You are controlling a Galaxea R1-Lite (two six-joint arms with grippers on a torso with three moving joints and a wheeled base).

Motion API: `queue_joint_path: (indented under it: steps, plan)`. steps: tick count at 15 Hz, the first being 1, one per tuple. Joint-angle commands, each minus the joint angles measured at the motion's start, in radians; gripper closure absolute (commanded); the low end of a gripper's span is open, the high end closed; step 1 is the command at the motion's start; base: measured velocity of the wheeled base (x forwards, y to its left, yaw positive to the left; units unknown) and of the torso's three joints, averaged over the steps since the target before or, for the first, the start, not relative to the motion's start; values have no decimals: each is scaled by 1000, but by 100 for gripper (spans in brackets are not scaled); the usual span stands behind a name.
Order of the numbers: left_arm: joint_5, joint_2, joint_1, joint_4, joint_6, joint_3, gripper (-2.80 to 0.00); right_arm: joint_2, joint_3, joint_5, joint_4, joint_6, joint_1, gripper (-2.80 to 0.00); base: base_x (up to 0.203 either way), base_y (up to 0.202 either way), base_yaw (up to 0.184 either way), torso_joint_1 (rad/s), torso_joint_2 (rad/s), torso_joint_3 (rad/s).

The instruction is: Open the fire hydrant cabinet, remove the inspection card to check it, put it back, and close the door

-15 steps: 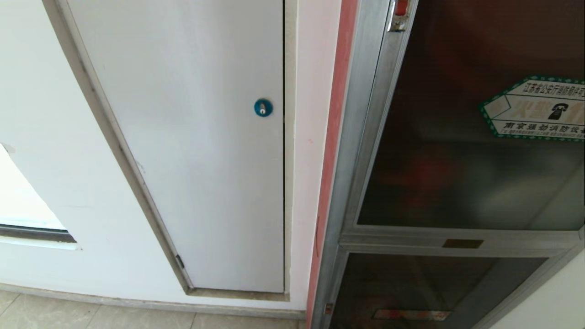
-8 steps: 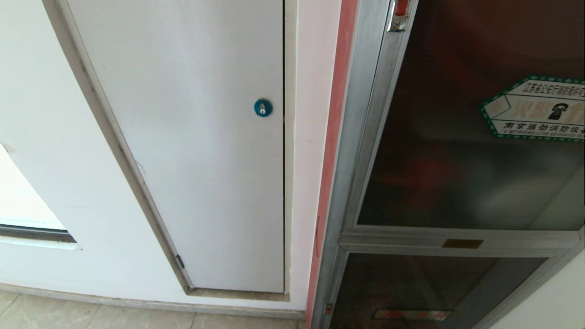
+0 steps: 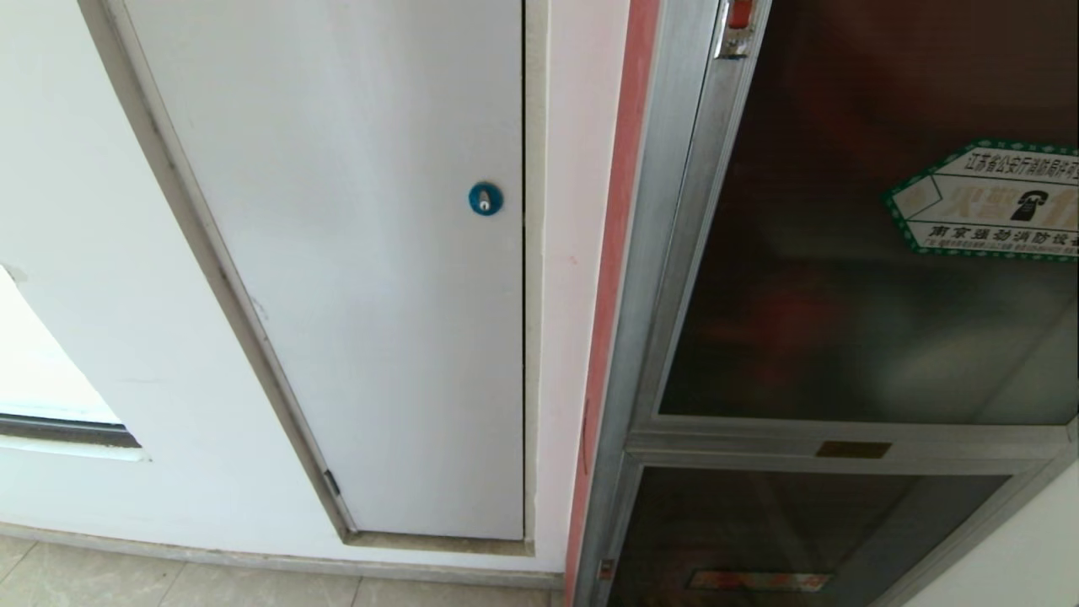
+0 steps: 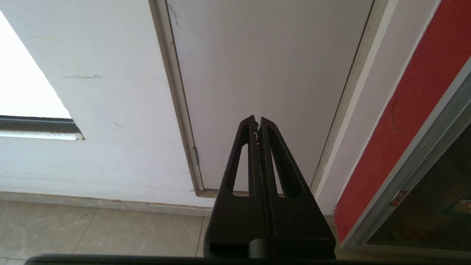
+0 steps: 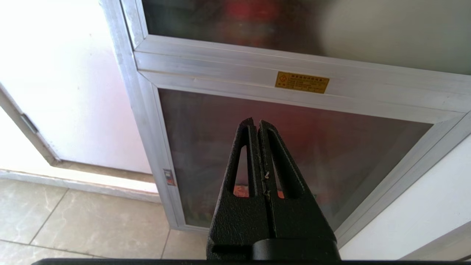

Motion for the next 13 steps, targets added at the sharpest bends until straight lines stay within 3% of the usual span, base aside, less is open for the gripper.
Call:
queue_joint_path:
  steps: [1, 13]
  plan:
    - [0, 1, 0, -1, 0, 20, 0, 2, 0, 0, 0, 0, 0, 0, 0, 0, 0, 0, 0, 0]
    - [0, 0, 0, -1, 0, 20, 0, 2, 0, 0, 0, 1, 0, 0, 0, 0, 0, 0, 0, 0]
